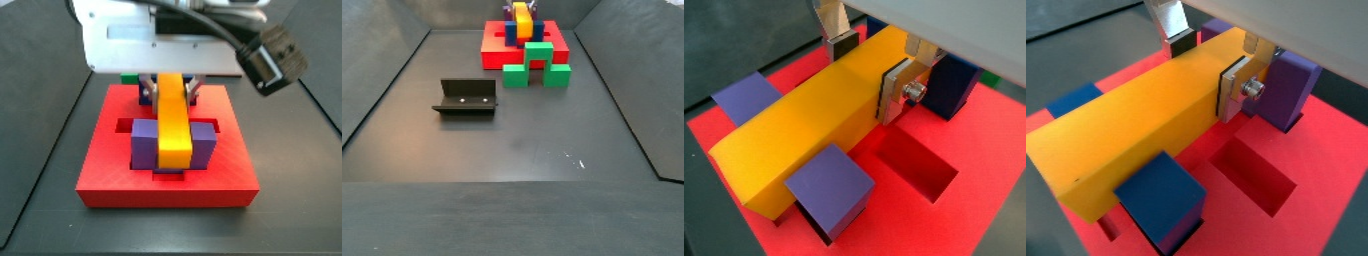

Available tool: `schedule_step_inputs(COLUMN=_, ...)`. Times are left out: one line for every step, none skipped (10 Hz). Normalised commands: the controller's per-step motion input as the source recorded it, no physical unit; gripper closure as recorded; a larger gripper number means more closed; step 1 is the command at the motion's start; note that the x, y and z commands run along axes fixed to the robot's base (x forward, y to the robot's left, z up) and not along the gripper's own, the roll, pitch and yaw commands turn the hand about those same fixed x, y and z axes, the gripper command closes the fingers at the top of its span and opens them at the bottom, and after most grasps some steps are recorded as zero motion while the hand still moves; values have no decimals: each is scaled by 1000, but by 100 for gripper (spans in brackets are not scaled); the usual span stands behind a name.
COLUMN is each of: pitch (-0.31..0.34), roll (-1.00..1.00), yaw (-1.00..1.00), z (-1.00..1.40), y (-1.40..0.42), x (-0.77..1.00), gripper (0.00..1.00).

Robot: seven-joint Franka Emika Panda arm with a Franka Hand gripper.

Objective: Pick up the yellow object. Move up. Move to above the board. Insert the yellow object.
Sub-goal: Insert the yellow object.

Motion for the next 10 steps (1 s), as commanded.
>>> schedule_step_inputs(pitch=-81, roll=-196, yaw=0, z=-303, y=0, x=0, gripper=100)
schedule_step_inputs(pitch=-86, roll=-197, yaw=0, z=-326, y=9, x=0, gripper=100)
schedule_step_inputs(pitch=-86, roll=-179, yaw=0, z=-351, y=11, x=0, gripper=100)
schedule_step_inputs(pitch=-86, roll=-169, yaw=0, z=-351, y=9, x=0, gripper=100)
schedule_step_inputs(pitch=-81, roll=-154, yaw=0, z=-337, y=3, x=0, gripper=100)
schedule_step_inputs(pitch=-74, roll=-147, yaw=0, z=-306, y=9, x=0, gripper=100)
schedule_step_inputs(pitch=-70, roll=-130, yaw=0, z=-289, y=9, x=0, gripper=100)
schedule_step_inputs(pitch=-51, roll=-77, yaw=0, z=-280, y=0, x=0, gripper=100)
schedule_step_inputs(pitch=0, roll=59, yaw=0, z=-249, y=0, x=26, gripper=100)
schedule_step_inputs(pitch=0, roll=161, yaw=3, z=-143, y=14, x=171, gripper=100)
